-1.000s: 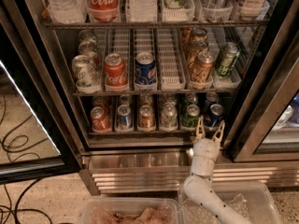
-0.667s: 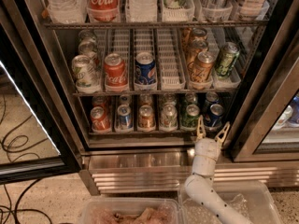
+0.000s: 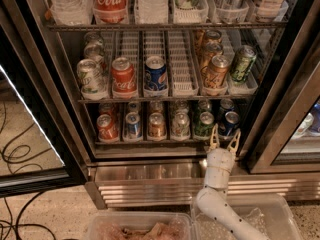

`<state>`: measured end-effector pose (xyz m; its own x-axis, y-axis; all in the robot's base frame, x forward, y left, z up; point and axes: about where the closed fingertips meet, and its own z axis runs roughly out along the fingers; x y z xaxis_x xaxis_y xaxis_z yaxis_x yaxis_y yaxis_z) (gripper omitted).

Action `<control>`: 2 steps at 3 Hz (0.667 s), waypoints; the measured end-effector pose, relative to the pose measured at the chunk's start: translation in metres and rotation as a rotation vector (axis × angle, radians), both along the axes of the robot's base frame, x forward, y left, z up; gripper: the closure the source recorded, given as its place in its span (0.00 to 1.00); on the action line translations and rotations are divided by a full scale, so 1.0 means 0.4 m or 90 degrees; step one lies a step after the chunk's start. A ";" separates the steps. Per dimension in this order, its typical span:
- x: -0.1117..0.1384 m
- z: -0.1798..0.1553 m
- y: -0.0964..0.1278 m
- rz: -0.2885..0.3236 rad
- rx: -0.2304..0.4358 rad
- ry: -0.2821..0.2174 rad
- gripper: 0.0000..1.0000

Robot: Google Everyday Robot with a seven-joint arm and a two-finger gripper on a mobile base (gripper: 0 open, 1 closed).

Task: Pick pepsi can from bottom shelf of fridge

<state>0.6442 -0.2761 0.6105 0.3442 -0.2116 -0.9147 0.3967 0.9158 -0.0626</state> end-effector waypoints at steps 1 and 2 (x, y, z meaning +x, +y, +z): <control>0.000 0.000 0.000 0.000 0.000 0.000 0.42; 0.084 0.010 -0.003 0.008 -0.003 -0.013 0.44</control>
Offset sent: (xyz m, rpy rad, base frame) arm 0.0133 0.0002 0.0096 -0.0195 -0.0488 0.0079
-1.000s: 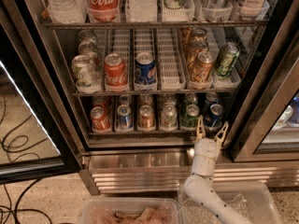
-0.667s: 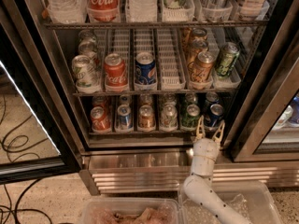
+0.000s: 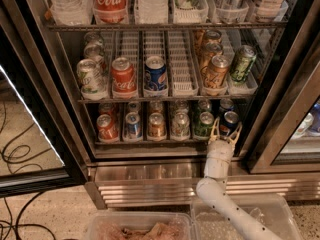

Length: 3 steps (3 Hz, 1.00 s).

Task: Pick pepsi can from bottom shelf of fridge

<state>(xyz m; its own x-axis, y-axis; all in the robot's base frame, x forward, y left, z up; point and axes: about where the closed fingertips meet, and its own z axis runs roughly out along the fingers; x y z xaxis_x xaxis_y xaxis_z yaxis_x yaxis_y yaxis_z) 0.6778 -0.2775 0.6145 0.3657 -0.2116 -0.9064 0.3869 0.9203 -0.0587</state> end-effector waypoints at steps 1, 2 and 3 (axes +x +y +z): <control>0.020 0.001 -0.007 -0.006 0.007 0.000 0.45; 0.032 0.002 -0.015 -0.013 0.019 0.001 0.45; 0.033 0.002 -0.015 -0.013 0.019 0.001 0.64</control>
Offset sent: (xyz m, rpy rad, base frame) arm 0.0186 -0.0084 -0.0030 0.0564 0.0091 -0.0310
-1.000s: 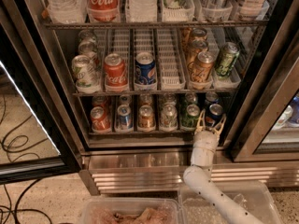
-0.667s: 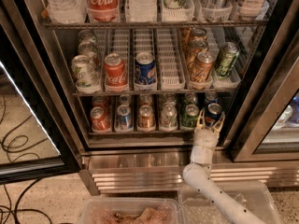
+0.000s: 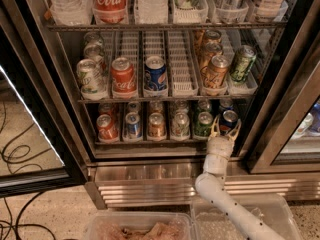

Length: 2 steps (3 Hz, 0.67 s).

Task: Pick pepsi can from bottom shelf of fridge

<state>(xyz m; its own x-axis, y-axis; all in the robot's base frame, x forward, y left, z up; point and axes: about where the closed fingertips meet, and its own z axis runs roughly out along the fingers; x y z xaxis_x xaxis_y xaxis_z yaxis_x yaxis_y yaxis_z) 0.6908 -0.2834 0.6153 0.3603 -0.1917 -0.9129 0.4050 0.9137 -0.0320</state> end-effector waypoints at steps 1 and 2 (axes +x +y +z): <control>0.000 0.000 0.000 0.000 0.000 0.000 0.88; 0.000 0.000 0.000 0.000 0.000 0.000 1.00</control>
Offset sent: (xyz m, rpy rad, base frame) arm 0.0000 0.0000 0.0000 0.0000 0.0000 0.0000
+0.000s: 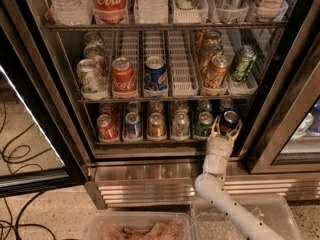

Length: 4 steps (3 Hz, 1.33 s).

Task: Pick pepsi can from bottom shelf of fridge

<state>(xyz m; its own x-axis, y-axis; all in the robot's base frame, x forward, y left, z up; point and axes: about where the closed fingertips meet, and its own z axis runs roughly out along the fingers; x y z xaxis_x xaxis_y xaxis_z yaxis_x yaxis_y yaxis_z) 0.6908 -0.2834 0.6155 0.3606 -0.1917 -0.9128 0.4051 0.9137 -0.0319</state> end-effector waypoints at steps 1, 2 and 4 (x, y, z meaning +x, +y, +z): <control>0.000 0.001 0.000 0.000 0.000 -0.001 1.00; -0.015 0.065 0.009 0.009 0.011 -0.019 1.00; -0.039 0.087 0.006 0.021 -0.013 -0.006 1.00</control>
Offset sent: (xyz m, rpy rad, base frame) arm -0.0022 0.0013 0.0148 0.0056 -0.0429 0.0053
